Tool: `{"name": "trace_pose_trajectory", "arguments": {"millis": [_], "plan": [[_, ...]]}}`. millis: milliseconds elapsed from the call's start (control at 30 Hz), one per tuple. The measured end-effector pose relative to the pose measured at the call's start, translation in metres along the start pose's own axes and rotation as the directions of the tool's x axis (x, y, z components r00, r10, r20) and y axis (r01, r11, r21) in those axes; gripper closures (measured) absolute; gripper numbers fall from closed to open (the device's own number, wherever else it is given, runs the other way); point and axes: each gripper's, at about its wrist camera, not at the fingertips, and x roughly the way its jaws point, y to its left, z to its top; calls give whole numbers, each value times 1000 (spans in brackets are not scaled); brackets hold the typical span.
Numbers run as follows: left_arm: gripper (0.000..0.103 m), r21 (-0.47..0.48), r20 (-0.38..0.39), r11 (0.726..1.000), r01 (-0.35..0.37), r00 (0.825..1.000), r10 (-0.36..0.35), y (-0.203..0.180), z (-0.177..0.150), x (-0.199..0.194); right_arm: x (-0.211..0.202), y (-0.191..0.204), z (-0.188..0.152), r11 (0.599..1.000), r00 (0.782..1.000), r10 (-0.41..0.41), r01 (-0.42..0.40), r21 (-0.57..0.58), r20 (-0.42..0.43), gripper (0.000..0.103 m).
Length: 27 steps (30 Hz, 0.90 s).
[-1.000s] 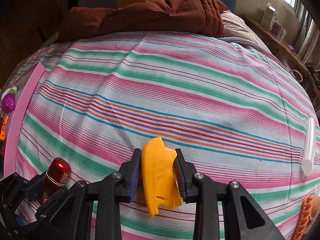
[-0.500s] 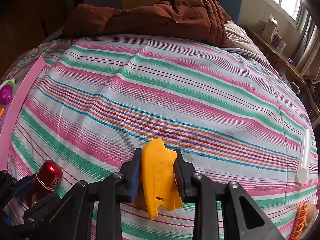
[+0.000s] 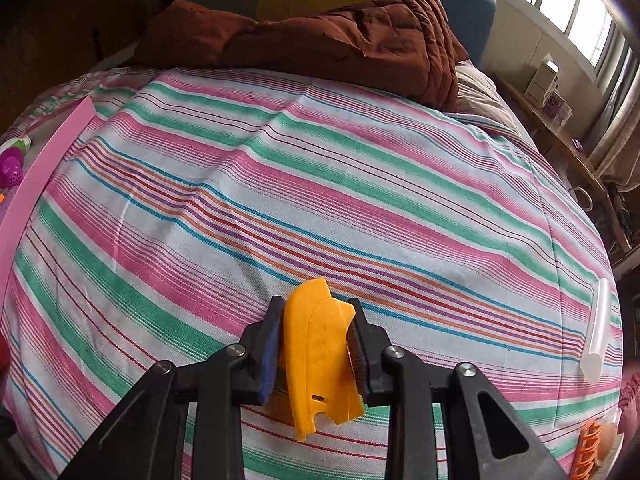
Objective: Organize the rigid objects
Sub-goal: 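Carry the red cylinder into the tray and open the left tool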
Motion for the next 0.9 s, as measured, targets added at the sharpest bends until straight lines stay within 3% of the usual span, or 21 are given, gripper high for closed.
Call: {"name": "trace_pose_trajectory", "arguments": {"millis": [567,900], "plan": [[77,-79,49,995,-64,996,68,50,-11,-46,1,4,1,1000,1000,-8,8,5,14,73],[77,-130,48,990,-54,997,61,71,-16,-54,-1,4,1,1000,1000,-21,21,-3,16,74]]}}
